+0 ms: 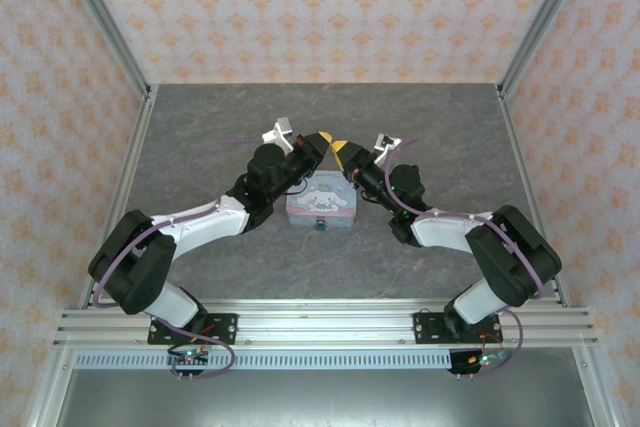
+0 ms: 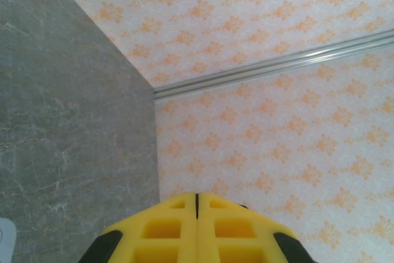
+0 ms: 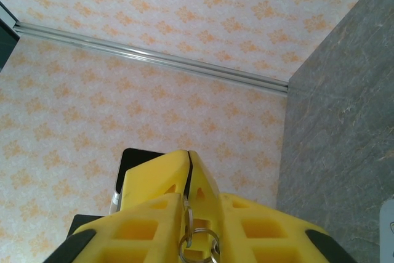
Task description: Unlock the padlock with the key
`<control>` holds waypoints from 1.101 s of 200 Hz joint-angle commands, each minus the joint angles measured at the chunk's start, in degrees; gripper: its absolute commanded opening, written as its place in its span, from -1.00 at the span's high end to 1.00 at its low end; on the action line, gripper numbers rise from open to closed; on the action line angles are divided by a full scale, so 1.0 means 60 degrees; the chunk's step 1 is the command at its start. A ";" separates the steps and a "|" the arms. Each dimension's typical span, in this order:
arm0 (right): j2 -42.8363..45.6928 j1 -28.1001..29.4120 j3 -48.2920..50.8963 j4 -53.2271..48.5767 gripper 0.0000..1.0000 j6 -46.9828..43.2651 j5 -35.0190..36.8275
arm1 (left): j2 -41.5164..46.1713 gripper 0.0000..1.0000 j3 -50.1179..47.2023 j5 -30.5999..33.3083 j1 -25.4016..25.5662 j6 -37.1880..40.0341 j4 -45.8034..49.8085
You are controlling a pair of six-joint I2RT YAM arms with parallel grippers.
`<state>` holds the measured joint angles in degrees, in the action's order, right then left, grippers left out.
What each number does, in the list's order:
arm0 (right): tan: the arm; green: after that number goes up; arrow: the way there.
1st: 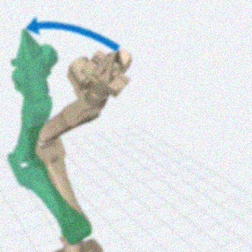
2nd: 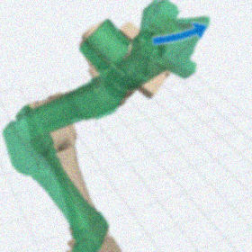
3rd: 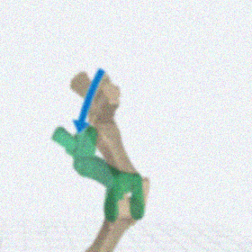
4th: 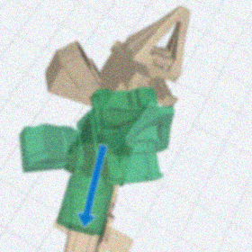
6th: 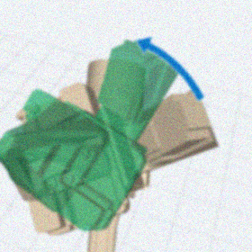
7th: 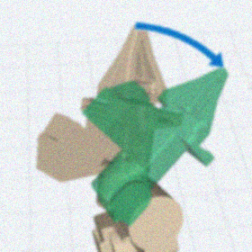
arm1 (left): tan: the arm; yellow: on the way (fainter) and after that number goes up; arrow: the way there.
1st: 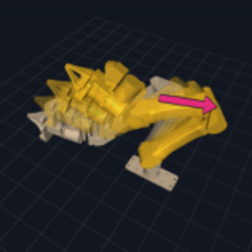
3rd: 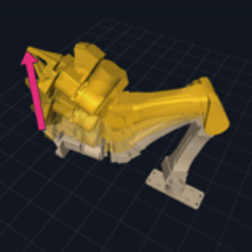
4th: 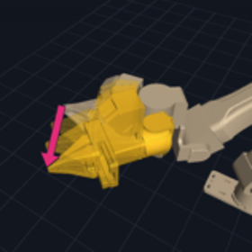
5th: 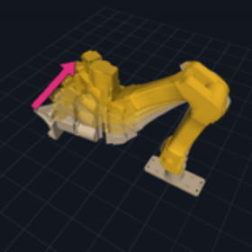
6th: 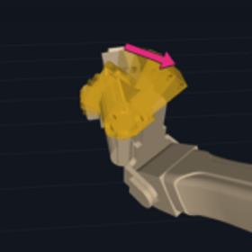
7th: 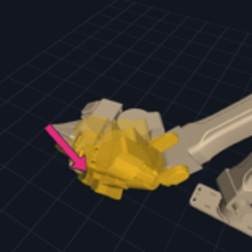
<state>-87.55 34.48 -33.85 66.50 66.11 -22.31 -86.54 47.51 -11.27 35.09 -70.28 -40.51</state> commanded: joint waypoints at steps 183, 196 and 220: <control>-0.0147 0.0136 -0.0363 0.0254 0.59 -0.0031 -0.0364 | -0.0151 1.00 -0.0079 0.0232 -0.0063 -0.0034 -0.0279; -0.0183 0.0150 -0.0405 0.0241 0.59 -0.0025 -0.0390 | -0.0166 1.00 -0.0081 0.0228 -0.0066 -0.0027 -0.0279; -0.0226 0.0142 -0.0453 0.0240 0.64 -0.0023 -0.0397 | -0.0165 1.00 -0.0105 0.0250 -0.0074 -0.0049 -0.0294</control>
<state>-88.25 34.96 -34.63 66.43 66.26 -23.59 -87.26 47.51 -11.03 35.09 -70.52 -40.56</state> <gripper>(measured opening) 0.186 0.043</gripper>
